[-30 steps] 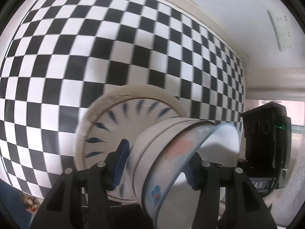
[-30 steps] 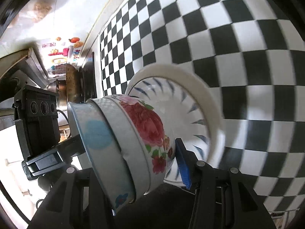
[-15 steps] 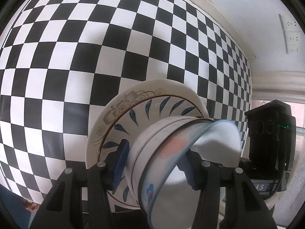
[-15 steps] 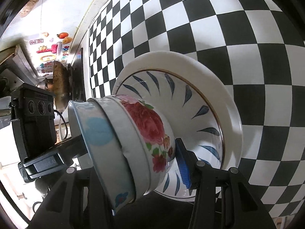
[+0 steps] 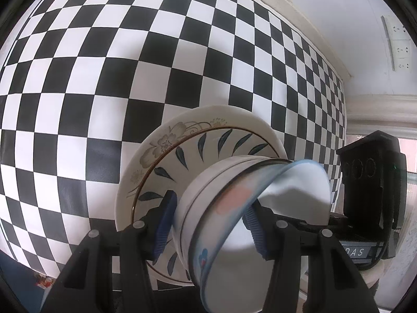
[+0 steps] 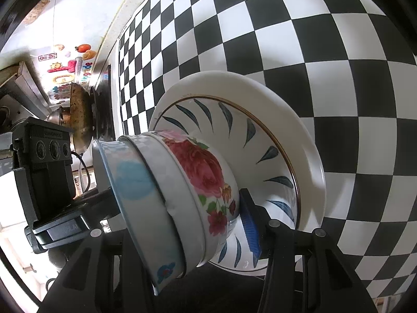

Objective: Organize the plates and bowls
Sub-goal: 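Open both tools and raise them away from the bowls on the plates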

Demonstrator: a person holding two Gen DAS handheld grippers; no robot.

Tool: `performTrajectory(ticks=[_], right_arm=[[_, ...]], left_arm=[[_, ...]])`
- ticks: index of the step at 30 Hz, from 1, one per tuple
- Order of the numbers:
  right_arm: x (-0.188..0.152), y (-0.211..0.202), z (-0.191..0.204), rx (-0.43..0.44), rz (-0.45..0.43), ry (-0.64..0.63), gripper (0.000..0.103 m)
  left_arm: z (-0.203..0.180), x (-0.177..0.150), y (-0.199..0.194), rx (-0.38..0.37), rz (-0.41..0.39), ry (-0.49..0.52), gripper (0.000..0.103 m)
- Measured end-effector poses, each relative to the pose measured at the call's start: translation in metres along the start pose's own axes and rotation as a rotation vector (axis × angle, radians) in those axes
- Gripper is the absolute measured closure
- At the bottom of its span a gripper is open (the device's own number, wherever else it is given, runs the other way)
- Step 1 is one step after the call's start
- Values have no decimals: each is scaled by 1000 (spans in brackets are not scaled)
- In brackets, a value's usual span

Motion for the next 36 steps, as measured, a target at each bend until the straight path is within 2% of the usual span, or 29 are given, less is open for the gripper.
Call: performTrajectory(ticks=[14, 19, 23, 25, 26, 28, 30, 32, 34, 36], right_arm=[[-6, -14, 12, -113, -24, -53, 53], [-11, -34, 25, -149, -74, -100, 53], [-20, -55, 42, -248, -143, -179, 53], [-26, -65, 51, -306, -177, -220, 53], [-29, -69, 55, -325, -191, -236, 53], [-37, -81, 65, -373, -232, -264, 52], [-44, -92, 73, -409, -272, -286, 45], [-51, -103, 82, -446, -315, -303, 20], [-61, -114, 91, -493, -365, -331, 7], [-69, -122, 99, -524, -406, -341, 7]], left_arm=[[-3, -6, -20, 70, -47, 32, 54], [-10, -9, -36, 116, -100, 79, 54], [-20, -13, -56, 145, -154, 149, 51], [-24, -16, -70, 159, -196, 173, 46], [-25, -17, -76, 169, -217, 184, 36], [-26, -19, -89, 188, -268, 200, 26], [-28, -21, -101, 210, -318, 219, 12], [-27, -24, -114, 225, -361, 224, 11], [-28, -27, -123, 219, -391, 233, 9], [-28, -31, -131, 224, -414, 245, 9]])
Point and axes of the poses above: each gripper's, at about its wrist camera, not at the fingertips, and y roughly the way its jaws point, z to its left, x to its top, the point moved 2 cm from there along y, roughly the way its jaws point, and after that the axes turned 13 degrees about -z, right-handed, at the moved point
